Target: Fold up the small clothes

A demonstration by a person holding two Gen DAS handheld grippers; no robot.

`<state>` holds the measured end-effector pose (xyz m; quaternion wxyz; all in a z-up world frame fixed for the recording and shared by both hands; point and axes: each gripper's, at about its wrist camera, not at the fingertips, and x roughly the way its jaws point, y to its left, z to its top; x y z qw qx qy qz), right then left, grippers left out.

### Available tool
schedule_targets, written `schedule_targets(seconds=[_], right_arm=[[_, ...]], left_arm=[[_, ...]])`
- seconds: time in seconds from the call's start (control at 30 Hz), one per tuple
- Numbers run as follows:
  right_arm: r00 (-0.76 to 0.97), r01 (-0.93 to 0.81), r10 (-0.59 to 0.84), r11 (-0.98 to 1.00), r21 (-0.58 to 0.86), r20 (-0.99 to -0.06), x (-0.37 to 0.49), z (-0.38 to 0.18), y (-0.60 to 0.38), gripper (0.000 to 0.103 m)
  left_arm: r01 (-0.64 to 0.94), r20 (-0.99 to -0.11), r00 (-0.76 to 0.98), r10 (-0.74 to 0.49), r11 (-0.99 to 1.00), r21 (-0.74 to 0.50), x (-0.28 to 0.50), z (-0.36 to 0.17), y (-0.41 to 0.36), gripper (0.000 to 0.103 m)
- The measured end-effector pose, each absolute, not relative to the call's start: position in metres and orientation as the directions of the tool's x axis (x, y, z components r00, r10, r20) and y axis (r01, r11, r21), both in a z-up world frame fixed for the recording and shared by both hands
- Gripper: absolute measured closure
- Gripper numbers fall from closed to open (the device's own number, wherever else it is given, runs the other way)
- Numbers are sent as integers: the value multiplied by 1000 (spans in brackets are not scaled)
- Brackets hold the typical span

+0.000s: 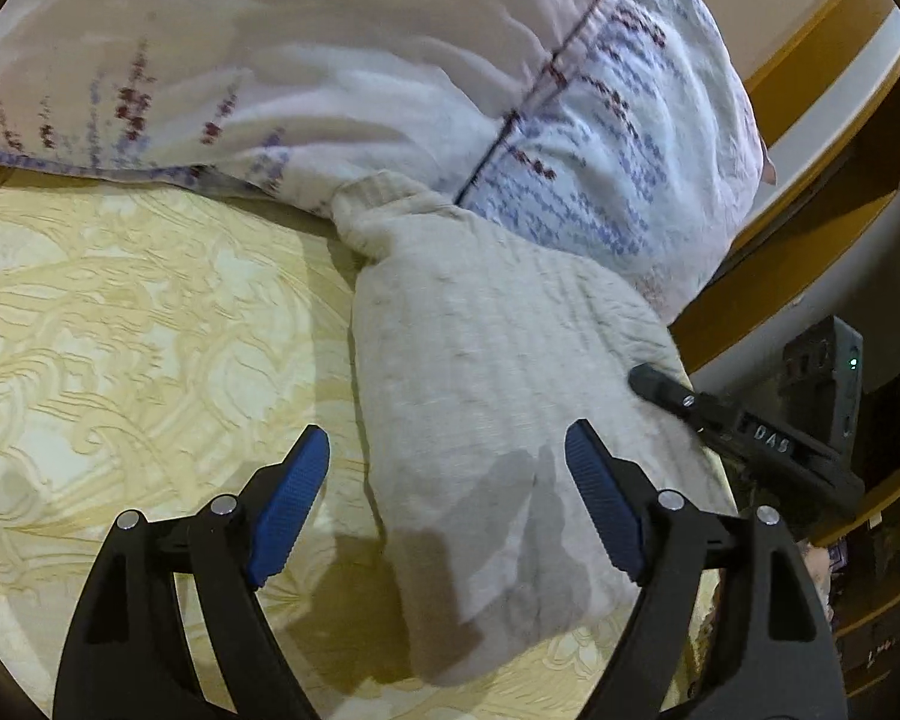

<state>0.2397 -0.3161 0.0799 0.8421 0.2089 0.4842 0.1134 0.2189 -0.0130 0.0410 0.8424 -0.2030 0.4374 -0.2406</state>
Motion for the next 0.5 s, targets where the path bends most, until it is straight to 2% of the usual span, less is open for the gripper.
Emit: schedule_targets(seconds=[0.17,0.5], right_arm=[[490,81,339,900,429,-803,233,66,-345,87],[566,136,260,906,400,-782,217,78,-376,87]], left_arm=[[235,-655,458,-601,793,-563,220,32,-33,22],[252,-665,412,-623,779,-575,217,24,-56,22]])
